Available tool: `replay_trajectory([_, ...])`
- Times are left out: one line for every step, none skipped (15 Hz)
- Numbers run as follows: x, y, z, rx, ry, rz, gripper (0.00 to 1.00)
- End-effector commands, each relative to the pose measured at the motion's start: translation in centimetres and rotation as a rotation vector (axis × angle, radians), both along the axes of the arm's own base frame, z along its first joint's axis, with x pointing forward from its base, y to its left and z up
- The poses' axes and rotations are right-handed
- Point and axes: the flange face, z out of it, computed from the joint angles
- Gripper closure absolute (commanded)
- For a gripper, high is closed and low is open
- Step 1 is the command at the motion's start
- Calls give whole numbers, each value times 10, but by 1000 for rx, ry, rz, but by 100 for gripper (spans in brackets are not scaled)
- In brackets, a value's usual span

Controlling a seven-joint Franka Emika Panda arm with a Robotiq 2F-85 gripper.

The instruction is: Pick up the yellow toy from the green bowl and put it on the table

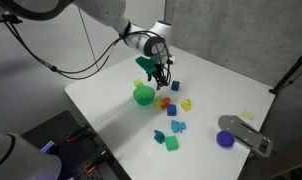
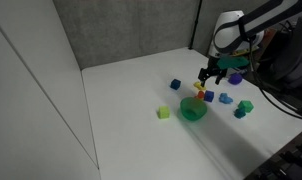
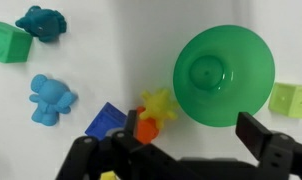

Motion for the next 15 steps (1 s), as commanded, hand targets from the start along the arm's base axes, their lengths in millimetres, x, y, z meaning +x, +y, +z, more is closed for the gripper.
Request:
replay_trajectory([-39, 8, 39, 10, 66, 35, 0])
replay_trajectory([-47, 10, 47, 7, 85, 39, 0])
replay_trajectory([-57, 13, 57, 0, 101, 47, 0])
replay_trajectory([-66, 15, 67, -5, 108, 55, 0])
replay_trajectory([-74, 17, 77, -8, 113, 64, 0])
replay_trajectory([-83, 19, 88, -7, 108, 79, 0])
replay_trajectory([-92, 20, 98, -18, 96, 98, 0])
replay_trajectory([-100, 21, 108, -26, 84, 110, 0])
replay_trajectory([-108, 22, 118, -37, 68, 123, 0])
replay_trajectory([-116, 23, 128, -48, 53, 136, 0])
replay_trajectory([-125, 24, 138, -56, 39, 144, 0])
replay_trajectory([-132, 24, 146, -63, 25, 153, 0])
replay_trajectory([-139, 25, 154, -66, 9, 156, 0])
replay_trajectory([-145, 25, 163, -70, -7, 160, 0])
replay_trajectory([-152, 26, 170, -71, -22, 163, 0])
